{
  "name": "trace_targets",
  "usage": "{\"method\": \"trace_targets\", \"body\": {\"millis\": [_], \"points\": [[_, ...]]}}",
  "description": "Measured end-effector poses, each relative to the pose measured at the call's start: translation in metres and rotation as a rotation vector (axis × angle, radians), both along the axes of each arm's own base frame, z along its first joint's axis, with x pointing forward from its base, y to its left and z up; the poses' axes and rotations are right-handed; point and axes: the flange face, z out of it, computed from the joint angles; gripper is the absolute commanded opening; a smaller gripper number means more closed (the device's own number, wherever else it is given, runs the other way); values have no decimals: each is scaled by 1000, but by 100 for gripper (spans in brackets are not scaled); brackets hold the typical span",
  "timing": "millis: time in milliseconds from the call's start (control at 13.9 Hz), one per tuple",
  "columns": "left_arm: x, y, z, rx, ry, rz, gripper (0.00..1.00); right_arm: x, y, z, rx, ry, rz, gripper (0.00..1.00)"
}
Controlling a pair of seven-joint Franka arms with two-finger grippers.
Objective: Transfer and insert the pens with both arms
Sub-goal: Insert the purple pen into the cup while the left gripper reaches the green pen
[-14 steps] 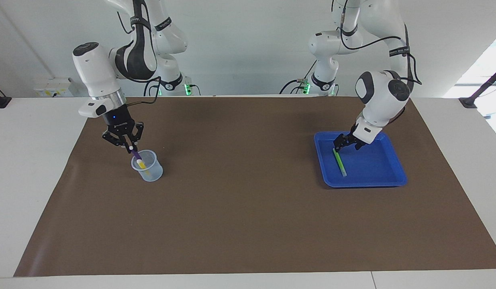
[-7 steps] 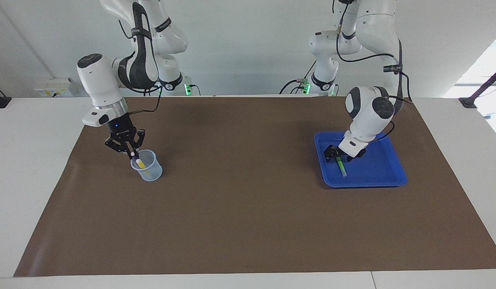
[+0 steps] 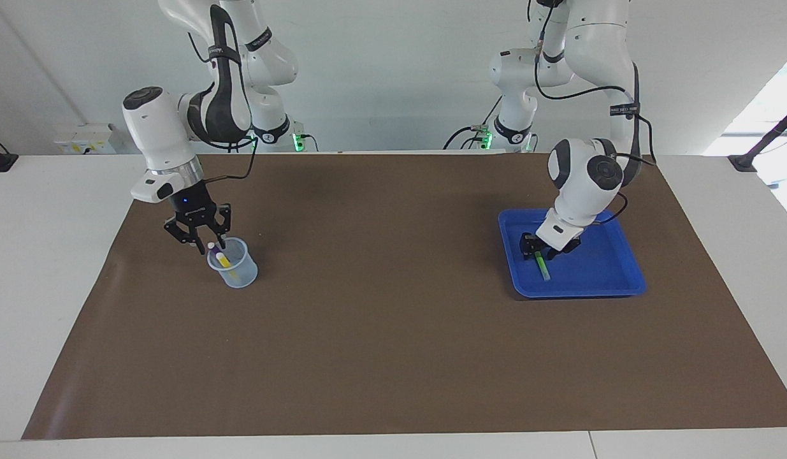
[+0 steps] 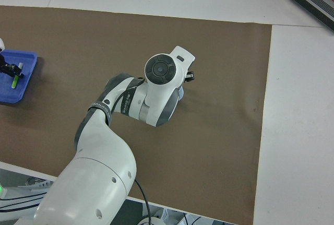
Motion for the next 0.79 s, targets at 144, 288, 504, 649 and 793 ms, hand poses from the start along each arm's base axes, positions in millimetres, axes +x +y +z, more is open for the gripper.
{"method": "trace_targets", "body": {"millis": [144, 288, 504, 649, 793], "points": [[0, 2, 0, 1, -1, 3, 19, 3, -1, 6, -1, -11, -1, 100], [2, 5, 1, 4, -4, 5, 5, 8, 0, 15, 4, -11, 1, 100], [2, 5, 1, 4, -4, 5, 0, 18, 1, 42, 49, 39, -57, 100], [2, 5, 1, 4, -4, 5, 0, 25, 2, 72, 66, 91, -119, 100], [2, 5, 2, 4, -3, 5, 0, 30, 1, 105, 26, 135, -200, 100]]}}
